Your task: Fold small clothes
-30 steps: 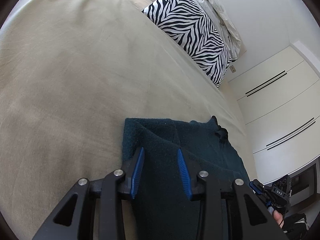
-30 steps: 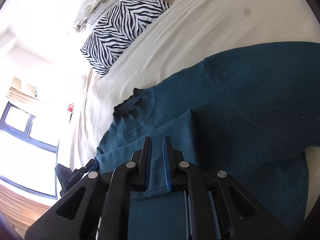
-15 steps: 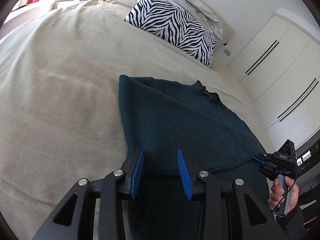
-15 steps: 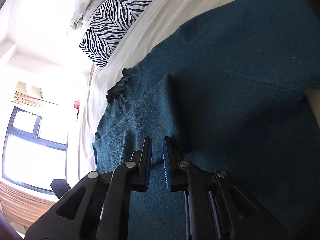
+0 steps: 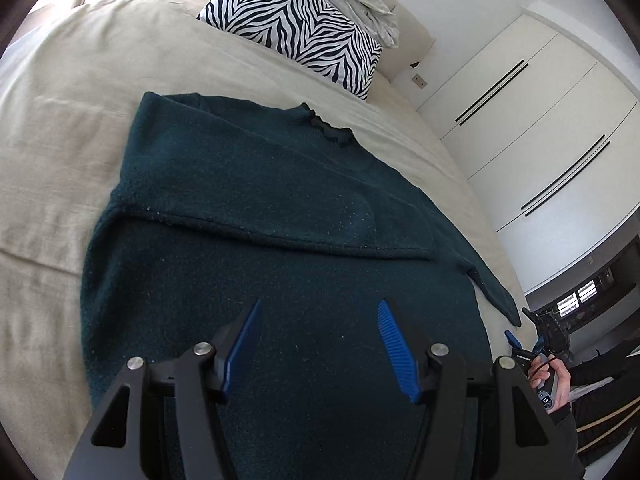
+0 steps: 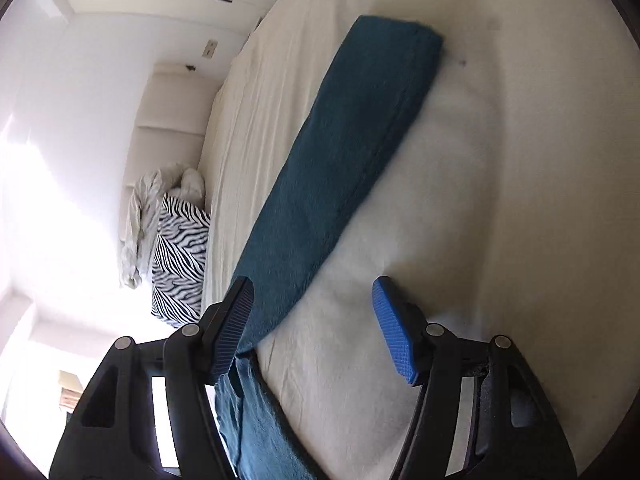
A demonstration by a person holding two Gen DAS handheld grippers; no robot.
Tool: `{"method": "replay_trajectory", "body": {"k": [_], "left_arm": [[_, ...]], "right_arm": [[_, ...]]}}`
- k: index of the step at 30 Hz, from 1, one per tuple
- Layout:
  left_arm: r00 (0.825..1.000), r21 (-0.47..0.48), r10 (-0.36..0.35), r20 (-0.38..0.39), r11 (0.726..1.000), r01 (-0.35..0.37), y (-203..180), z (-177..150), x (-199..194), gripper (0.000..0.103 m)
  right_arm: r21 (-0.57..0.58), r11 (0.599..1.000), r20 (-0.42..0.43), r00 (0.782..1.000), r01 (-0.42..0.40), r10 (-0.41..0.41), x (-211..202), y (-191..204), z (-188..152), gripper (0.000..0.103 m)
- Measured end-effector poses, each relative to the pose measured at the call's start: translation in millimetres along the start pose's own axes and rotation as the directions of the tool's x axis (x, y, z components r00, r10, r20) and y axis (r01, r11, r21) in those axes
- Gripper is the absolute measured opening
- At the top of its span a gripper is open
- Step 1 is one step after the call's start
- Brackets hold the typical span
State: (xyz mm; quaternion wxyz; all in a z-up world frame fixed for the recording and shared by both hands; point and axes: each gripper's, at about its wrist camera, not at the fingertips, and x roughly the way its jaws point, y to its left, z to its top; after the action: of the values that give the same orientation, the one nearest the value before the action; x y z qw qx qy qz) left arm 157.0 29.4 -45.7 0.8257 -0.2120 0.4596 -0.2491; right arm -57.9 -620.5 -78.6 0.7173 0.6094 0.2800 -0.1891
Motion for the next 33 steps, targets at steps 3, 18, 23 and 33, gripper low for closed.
{"method": "replay_trajectory", "body": {"k": [3, 18, 23, 33], "left_arm": [[1.000, -0.020, -0.018, -0.020, 1.000, 0.018, -8.0, -0.4, 9.6, 0.062], [0.994, -0.105, -0.090, -0.055, 0.991, 0.084, -11.8, 5.0, 26.6, 0.068], [0.987, -0.167, -0.157, -0.023, 0.974, 0.151, -9.5, 10.5, 22.5, 0.075], [0.943, -0.307, -0.332, -0.002, 0.898, 0.316, -4.5, 16.4, 30.5, 0.084]], "right_arm": [[0.047, 0.999, 0.071, 0.997, -0.008, 0.004, -10.7, -14.4, 32.2, 0.060], [-0.289, 0.938, 0.099, 0.981, 0.191, -0.169, 38.9, 67.5, 82.6, 0.010], [-0.752, 0.638, 0.044, 0.978, 0.165, -0.202, 70.4, 193.8, -40.2, 0.010], [-0.995, -0.099, 0.024, 0.926, -0.014, -0.376, 125.9, 220.8, -339.7, 0.010]]}}
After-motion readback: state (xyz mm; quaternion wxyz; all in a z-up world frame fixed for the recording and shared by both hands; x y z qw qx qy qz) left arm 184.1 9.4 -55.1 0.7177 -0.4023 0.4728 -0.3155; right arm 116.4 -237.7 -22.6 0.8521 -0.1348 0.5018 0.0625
